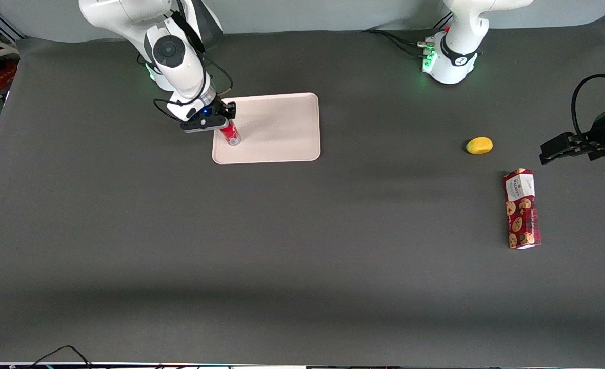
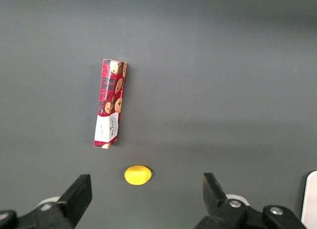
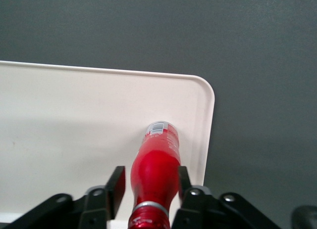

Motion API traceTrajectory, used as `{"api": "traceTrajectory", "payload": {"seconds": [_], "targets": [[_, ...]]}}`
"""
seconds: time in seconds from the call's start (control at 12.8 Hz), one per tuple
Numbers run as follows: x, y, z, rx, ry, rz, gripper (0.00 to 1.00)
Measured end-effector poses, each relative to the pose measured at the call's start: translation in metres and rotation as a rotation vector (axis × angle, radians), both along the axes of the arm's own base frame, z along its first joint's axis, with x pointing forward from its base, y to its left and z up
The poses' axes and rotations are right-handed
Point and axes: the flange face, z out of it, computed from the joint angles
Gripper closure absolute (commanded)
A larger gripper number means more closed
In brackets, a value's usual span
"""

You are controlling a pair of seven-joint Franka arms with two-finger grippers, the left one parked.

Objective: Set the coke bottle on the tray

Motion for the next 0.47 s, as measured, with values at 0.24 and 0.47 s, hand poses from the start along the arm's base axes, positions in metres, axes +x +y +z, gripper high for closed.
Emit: {"api": "traceTrajectory", "payload": {"seconds": [0.24, 0.47], "targets": [[0.004, 0.003, 0.006, 0.010, -0.013, -0.003, 0.00], [0.034, 0.006, 0.044, 0.056, -0.076, -0.038, 0.00]]}}
